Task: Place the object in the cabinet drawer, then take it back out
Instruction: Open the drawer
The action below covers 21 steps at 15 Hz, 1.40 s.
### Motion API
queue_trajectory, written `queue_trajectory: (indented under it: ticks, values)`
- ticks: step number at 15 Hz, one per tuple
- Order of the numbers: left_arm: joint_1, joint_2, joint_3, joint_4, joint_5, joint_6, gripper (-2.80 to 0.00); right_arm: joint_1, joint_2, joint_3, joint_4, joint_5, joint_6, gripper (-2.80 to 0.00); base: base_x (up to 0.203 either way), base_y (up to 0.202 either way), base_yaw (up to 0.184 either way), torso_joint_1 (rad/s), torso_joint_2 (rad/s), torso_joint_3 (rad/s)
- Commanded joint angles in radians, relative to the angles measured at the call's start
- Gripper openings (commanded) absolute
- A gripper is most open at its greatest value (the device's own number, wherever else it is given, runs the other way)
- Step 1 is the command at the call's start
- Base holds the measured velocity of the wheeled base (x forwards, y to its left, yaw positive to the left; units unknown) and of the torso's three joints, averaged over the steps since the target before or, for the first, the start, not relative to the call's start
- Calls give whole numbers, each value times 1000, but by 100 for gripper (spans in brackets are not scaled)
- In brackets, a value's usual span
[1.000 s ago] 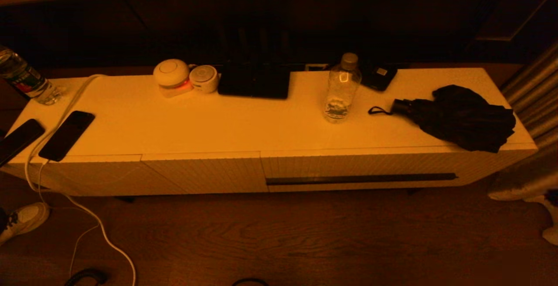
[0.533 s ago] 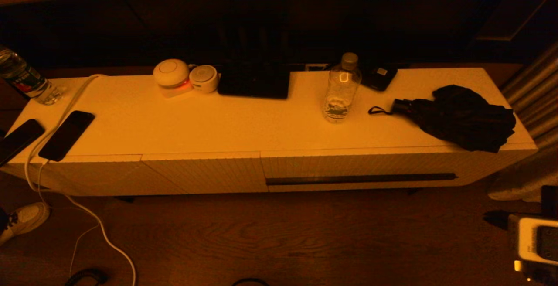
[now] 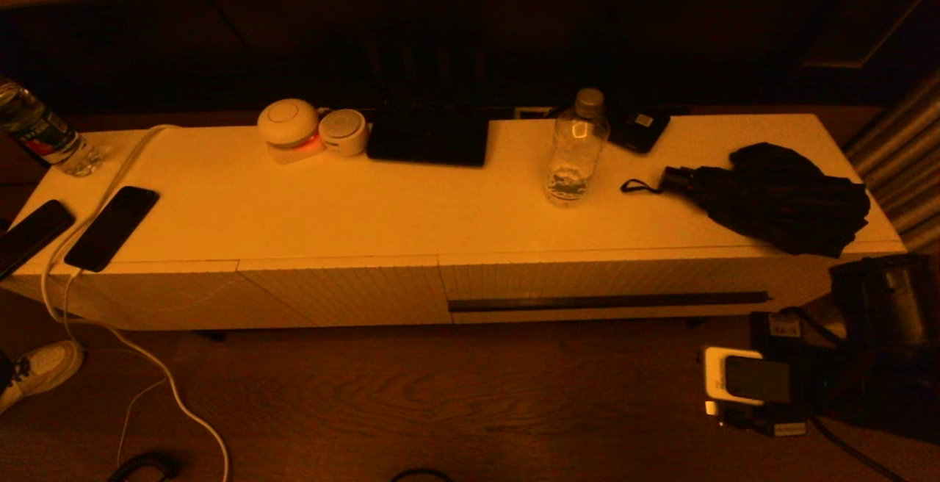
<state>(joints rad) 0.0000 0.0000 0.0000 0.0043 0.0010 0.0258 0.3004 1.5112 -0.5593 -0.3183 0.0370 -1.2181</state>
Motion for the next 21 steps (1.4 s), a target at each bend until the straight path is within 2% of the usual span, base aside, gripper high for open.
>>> queue_trajectory:
  ticks: [1, 6, 8, 10, 17, 18, 21]
  values:
    - [0, 0, 0, 0, 1, 0, -280, 4, 116, 26, -63, -1, -7, -280, 0, 0, 0, 0, 0, 0]
    - [0, 0, 0, 0, 1, 0, -280, -6, 335, 95, -416, 1, -24, -280, 0, 0, 0, 0, 0, 0]
    - [0, 0, 0, 0, 1, 0, -280, -27, 350, 112, -430, 12, -98, -280, 0, 0, 0, 0, 0, 0]
    - [0, 0, 0, 0, 1, 0, -280, -36, 376, 115, -432, 15, -126, -280, 0, 0, 0, 0, 0, 0]
    - [0, 0, 0, 0, 1, 0, -280, -41, 432, 84, -451, 12, -138, -280, 0, 0, 0, 0, 0, 0]
    - [0, 0, 0, 0, 1, 0, -280, -41, 428, 83, -451, 6, -142, 0, 0, 0, 0, 0, 0, 0]
    - [0, 0, 0, 0, 1, 0, -280, -41, 437, 81, -450, 6, -178, 0, 0, 0, 0, 0, 0, 0]
